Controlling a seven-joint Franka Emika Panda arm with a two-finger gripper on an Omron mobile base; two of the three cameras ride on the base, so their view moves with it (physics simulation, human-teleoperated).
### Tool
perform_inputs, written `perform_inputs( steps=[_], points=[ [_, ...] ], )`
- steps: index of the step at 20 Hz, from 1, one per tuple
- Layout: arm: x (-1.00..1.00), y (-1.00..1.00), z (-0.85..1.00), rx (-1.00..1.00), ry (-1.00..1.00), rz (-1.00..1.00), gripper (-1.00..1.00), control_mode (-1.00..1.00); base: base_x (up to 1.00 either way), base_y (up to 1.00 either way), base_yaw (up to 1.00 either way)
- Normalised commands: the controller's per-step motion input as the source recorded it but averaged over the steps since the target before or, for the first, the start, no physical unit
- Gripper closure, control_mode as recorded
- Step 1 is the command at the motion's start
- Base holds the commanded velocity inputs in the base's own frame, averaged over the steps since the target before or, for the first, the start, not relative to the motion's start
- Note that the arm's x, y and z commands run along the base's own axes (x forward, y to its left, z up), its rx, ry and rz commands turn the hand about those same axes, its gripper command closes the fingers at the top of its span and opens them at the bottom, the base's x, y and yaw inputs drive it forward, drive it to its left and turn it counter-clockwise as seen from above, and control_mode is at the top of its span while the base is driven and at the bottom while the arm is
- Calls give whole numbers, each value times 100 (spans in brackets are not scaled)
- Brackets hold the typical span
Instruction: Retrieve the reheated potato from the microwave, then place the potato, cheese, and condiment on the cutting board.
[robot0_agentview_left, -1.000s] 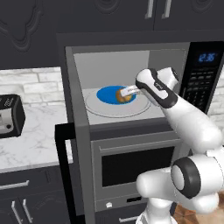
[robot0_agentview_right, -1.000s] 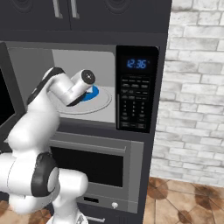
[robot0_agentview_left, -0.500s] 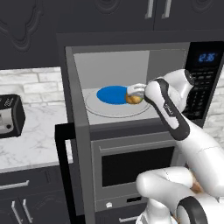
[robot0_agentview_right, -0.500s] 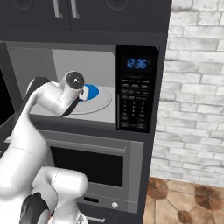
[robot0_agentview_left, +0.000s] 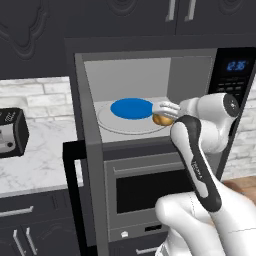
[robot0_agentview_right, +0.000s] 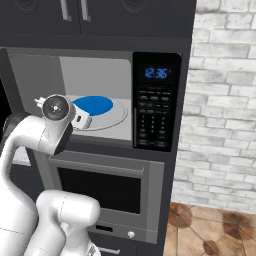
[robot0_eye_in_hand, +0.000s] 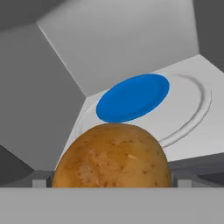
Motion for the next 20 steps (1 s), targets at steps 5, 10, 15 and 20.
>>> perform_inputs(
  steps=[5,10,15,20],
  points=[
    [-58,-24,44,0,16,0,100,-100,0,0,0],
    [-78,-22,29,0,17,3,100,-100,0,0,0],
    [-77,-6,11,0,11,2,100,-100,0,0,0],
    [-54,0,1,0,0,0,100,-100,0,0,0]
  ],
)
